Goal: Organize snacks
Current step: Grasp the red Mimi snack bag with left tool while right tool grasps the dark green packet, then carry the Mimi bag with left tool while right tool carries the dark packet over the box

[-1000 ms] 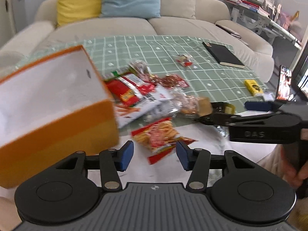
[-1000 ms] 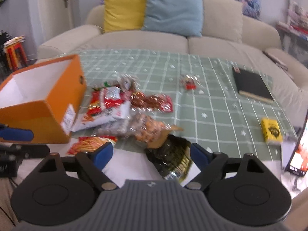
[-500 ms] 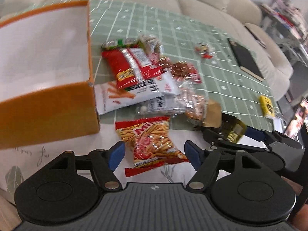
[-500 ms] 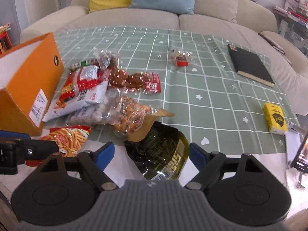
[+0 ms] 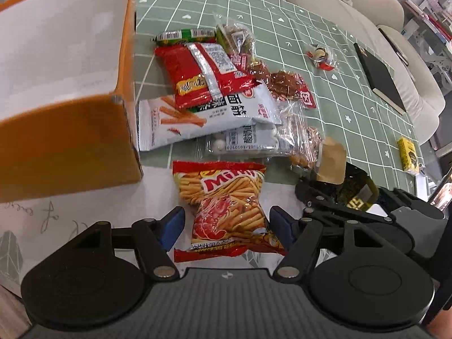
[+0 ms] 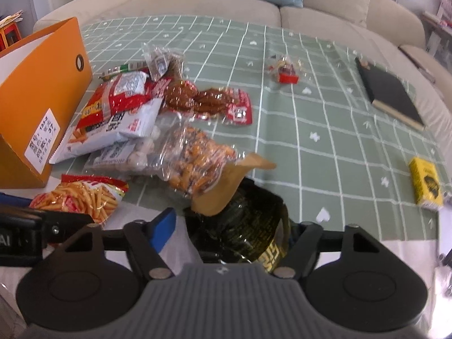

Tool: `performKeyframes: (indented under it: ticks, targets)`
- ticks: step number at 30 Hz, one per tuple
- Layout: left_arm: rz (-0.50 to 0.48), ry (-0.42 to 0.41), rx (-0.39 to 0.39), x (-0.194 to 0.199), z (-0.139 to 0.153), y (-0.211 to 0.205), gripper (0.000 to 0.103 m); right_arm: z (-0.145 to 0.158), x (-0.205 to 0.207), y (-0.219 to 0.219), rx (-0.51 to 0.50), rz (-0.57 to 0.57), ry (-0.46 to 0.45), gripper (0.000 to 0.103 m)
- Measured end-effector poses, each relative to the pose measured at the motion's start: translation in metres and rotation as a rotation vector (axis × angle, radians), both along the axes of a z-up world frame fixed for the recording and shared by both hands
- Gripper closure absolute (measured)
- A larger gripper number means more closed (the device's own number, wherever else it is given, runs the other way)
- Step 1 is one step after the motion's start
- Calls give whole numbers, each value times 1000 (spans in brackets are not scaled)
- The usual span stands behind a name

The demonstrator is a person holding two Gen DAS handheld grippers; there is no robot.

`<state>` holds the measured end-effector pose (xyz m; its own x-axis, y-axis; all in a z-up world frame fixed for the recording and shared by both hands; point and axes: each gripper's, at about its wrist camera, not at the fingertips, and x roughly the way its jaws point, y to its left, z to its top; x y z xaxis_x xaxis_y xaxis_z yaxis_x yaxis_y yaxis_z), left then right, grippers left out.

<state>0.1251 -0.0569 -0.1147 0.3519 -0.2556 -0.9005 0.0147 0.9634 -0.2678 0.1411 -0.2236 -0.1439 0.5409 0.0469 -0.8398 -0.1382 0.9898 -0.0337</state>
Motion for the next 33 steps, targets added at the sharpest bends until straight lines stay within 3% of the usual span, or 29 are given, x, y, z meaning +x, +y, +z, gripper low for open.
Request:
performKeyframes:
  ticks: [2,9,27,33]
  targets:
    - [1,4,-4,-1,-1,2,24,0,-1,-1,18,-4,3,44]
    - [-11,5,7,-10,-2,7,46,2,-7,4,36,12,-1,50]
    - [-28,-20,16,-47,4,40,55,9,-46,5,252,31,109,55]
    - [-28,-59,-6,-59,15,50,56,23,-59,7,284,41,75,56]
